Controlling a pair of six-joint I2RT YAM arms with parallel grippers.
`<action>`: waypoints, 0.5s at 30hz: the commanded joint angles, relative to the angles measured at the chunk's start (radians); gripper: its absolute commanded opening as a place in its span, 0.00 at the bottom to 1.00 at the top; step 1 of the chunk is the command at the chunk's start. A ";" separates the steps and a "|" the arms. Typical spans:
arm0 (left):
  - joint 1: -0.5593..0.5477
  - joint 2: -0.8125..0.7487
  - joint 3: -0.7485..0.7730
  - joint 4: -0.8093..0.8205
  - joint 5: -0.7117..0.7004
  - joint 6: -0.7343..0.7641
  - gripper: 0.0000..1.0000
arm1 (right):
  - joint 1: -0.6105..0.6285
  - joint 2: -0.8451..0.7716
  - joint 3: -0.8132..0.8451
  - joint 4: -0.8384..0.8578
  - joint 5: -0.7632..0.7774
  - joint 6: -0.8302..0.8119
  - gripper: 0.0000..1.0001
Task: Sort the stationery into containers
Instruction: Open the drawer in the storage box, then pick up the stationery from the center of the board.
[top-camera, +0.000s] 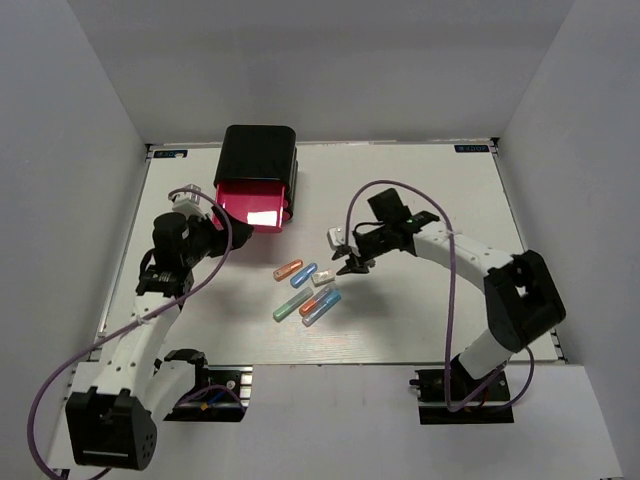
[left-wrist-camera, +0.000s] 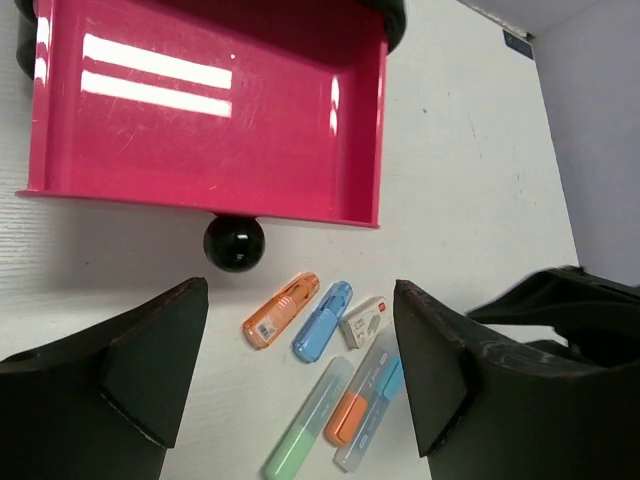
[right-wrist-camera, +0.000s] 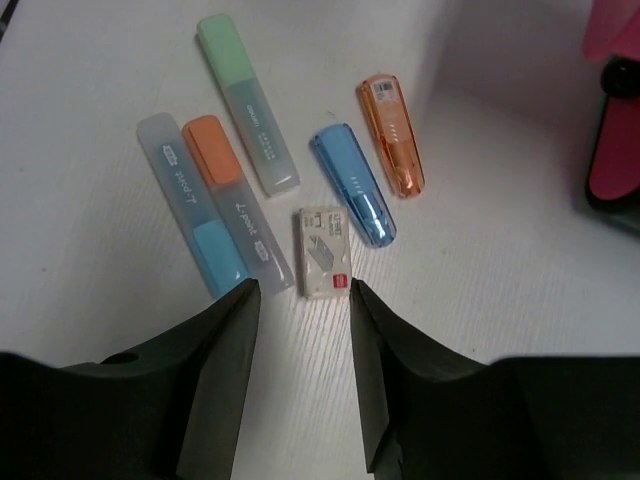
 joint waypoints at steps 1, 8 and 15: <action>0.004 -0.065 -0.028 -0.094 -0.011 0.038 0.84 | 0.060 0.069 0.088 0.050 0.067 -0.029 0.48; 0.004 -0.212 -0.031 -0.257 -0.052 0.048 0.76 | 0.119 0.205 0.166 0.067 0.138 -0.040 0.46; 0.015 -0.373 -0.085 -0.312 -0.074 -0.018 0.76 | 0.139 0.272 0.160 0.062 0.175 -0.072 0.46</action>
